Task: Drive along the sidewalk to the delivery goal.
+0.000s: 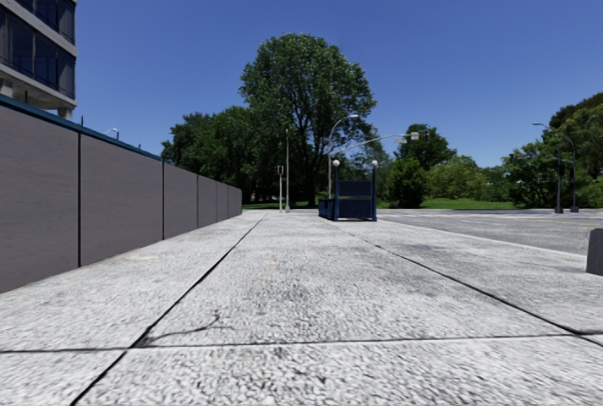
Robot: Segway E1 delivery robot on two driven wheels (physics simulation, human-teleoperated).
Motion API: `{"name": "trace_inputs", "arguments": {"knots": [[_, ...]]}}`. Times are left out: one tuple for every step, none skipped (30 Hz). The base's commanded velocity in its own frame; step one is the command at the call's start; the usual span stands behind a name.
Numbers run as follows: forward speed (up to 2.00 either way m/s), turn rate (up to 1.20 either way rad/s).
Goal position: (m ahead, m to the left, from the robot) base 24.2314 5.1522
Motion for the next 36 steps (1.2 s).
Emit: {"name": "trace_inputs", "arguments": {"knots": [[2.00,0.00],[2.00,0.00],[2.00,0.00],[2.00,0.00],[2.00,0.00],[2.00,0.00],[2.00,0.00],[2.00,0.00],[2.00,0.00],[2.00,0.00],[2.00,0.00],[2.00,0.00],[2.00,0.00],[2.00,0.15],[2.00,0.24],[2.00,0.24],[2.00,0.27],[2.00,0.27],[2.00,0.28],[2.00,0.28],[2.00,0.25],[2.00,0.00],[2.00,0.00],[2.00,0.00],[2.00,0.00],[2.00,0.00],[2.00,0.00],[2.00,0.00],[2.00,0.00],[2.00,0.00],[2.00,0.00],[2.00,0.00],[2.00,0.00],[2.00,0.00],[2.00,0.00],[2.00,0.00]]}}
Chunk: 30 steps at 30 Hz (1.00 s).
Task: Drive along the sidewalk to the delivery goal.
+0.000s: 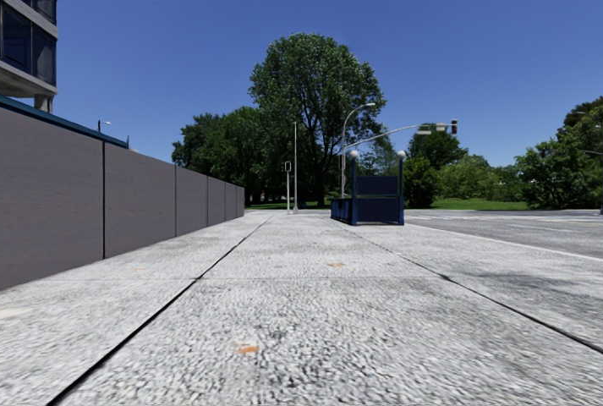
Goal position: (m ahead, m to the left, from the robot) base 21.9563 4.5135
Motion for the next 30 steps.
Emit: {"name": "trace_inputs", "arguments": {"knots": [[2.00,0.00],[2.00,0.00],[2.00,0.00],[2.00,0.00],[2.00,0.01],[2.00,0.01],[2.00,0.09],[2.00,0.13],[2.00,0.13],[2.00,0.14],[2.00,0.17],[2.00,0.25],[2.00,0.25],[2.00,0.29],[2.00,0.25],[2.00,0.25],[2.00,0.00],[2.00,0.00],[2.00,0.00],[2.00,0.00],[2.00,0.00],[2.00,0.00],[2.00,0.00],[2.00,0.00],[2.00,0.00],[2.00,0.00],[2.00,0.00],[2.00,0.00],[2.00,0.00],[2.00,0.00]]}}
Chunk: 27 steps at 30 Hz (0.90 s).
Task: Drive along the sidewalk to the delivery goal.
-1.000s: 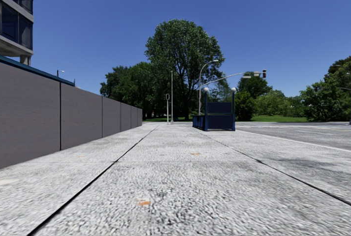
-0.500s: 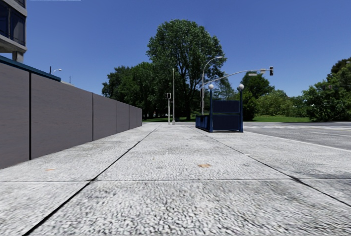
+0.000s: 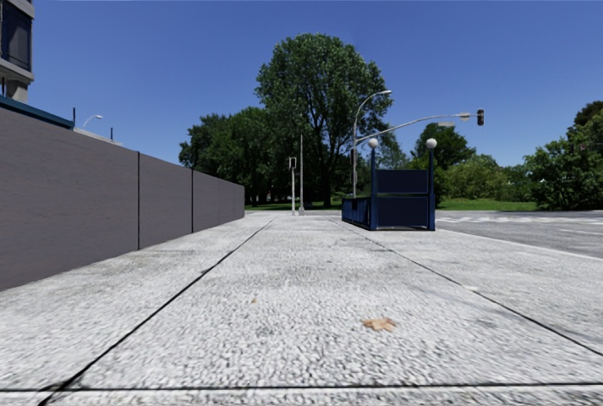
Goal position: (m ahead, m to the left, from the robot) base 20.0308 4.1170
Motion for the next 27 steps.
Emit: {"name": "trace_inputs", "arguments": {"knots": [[2.00,0.00],[2.00,0.00],[2.00,0.00],[2.00,0.00],[2.00,0.00],[2.00,0.00],[2.00,0.00],[2.00,0.00],[2.00,0.00],[2.00,0.00],[2.00,0.00],[2.00,0.00],[2.00,0.00],[2.00,0.00],[2.00,0.00],[2.00,0.00],[2.00,0.00],[2.00,0.00],[2.00,0.00],[2.00,0.00],[2.00,0.00],[2.00,0.00],[2.00,0.00],[2.00,0.00],[2.00,0.00],[2.00,0.00],[2.00,0.00]]}}
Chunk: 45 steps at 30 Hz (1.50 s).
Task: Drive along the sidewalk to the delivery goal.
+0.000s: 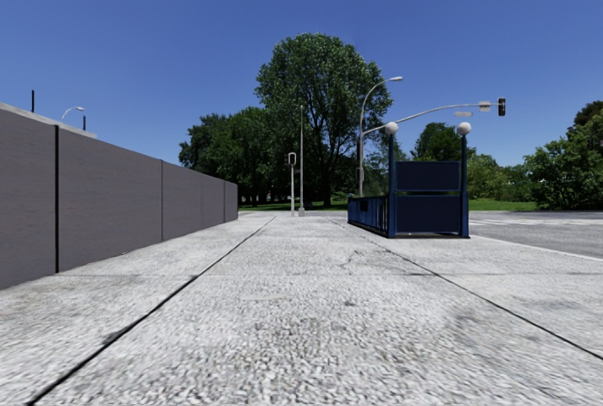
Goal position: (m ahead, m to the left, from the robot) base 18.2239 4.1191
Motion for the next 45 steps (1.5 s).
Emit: {"name": "trace_inputs", "arguments": {"knots": [[2.00,0.00],[2.00,0.00],[2.00,-0.07],[2.00,-0.07],[2.00,-0.17],[2.00,-0.22],[2.00,-0.26],[2.00,-0.26],[2.00,-0.27],[2.00,-0.28],[2.00,-0.28],[2.00,-0.28],[2.00,-0.28],[2.00,-0.28],[2.00,-0.28],[2.00,-0.28],[2.00,-0.28],[2.00,-0.28],[2.00,-0.28],[2.00,-0.28],[2.00,-0.28],[2.00,-0.28],[2.00,-0.28],[2.00,-0.28],[2.00,-0.28],[2.00,-0.28],[2.00,-0.28],[2.00,-0.28],[2.00,-0.28],[2.00,-0.28],[2.00,-0.28],[2.00,-0.28],[2.00,-0.28],[2.00,-0.28],[2.00,-0.28],[2.00,-0.28],[2.00,-0.28],[2.00,-0.28],[2.00,-0.28],[2.00,-0.28],[2.00,-0.28],[2.00,-0.28],[2.00,-0.28],[2.00,-0.28],[2.00,-0.28]]}}
